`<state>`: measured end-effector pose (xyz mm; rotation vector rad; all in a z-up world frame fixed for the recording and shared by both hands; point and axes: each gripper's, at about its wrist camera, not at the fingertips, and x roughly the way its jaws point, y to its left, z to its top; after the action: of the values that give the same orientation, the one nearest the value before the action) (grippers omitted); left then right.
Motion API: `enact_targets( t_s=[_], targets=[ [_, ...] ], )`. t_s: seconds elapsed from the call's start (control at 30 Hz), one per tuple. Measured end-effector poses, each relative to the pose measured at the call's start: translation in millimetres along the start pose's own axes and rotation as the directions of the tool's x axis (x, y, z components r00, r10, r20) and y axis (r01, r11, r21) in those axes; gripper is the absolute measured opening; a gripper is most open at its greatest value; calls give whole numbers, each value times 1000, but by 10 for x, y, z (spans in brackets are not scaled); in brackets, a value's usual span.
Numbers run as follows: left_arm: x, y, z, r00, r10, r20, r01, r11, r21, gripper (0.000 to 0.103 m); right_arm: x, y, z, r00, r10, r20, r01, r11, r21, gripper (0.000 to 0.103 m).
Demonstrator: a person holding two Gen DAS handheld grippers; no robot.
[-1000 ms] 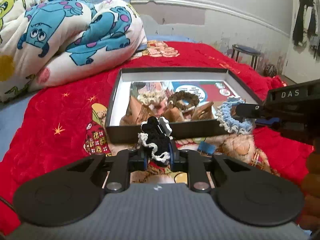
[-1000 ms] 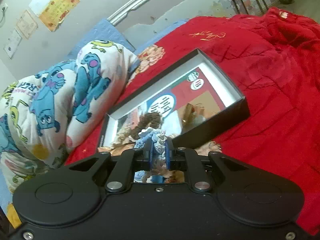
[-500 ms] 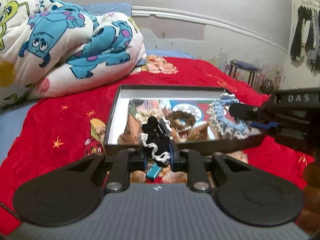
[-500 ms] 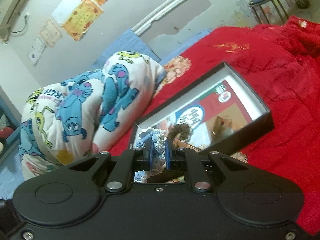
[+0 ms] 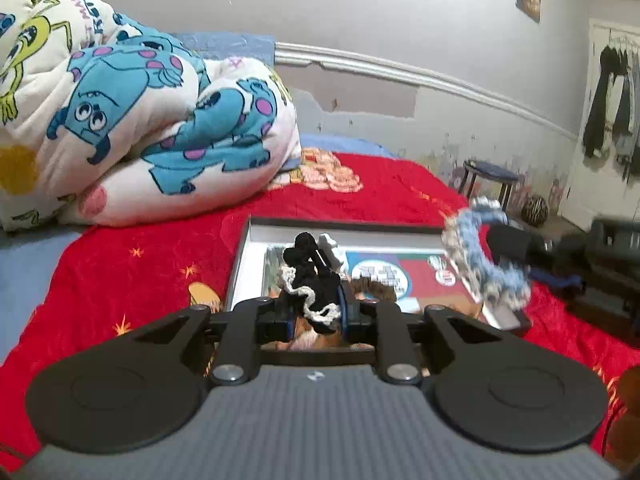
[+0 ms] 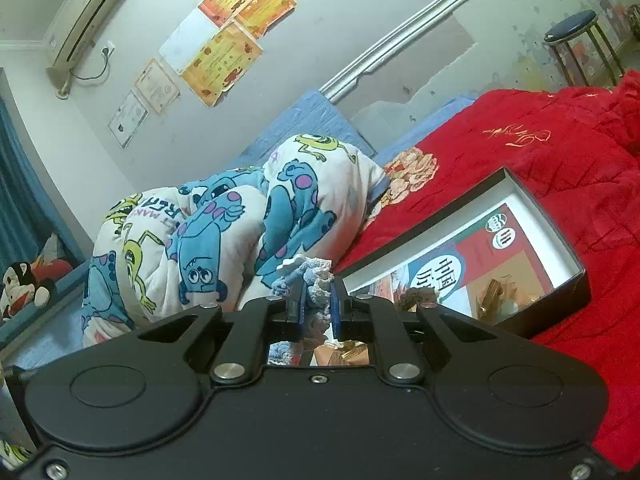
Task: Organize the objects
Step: 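Carry both held scrunchies over the black box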
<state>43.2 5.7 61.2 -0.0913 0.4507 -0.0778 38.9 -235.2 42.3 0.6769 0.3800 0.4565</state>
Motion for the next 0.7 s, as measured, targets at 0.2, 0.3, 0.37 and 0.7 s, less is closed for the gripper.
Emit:
enact_targets(
  t_s=[0.2,0.3,0.37,0.7],
  targets=[
    [98,-8,231,998,-6,68,6,1000,-4,24,22,-20,53,1000,0,23,1,1000,-11,13],
    [223,-43,337,996,-4,87,5,1000,-2,24,45,-108,110,999,-9,41,9,1000,1,12],
    [311,-64,420,994,3,110,-5,1000,17,24,50,-216,180,998,-30,59,29,999,21,12],
    [712,-142,717,984,-107,144,112,993,-27,24,222,-781,645,976,-145,159,123,982,141,12]
  ],
)
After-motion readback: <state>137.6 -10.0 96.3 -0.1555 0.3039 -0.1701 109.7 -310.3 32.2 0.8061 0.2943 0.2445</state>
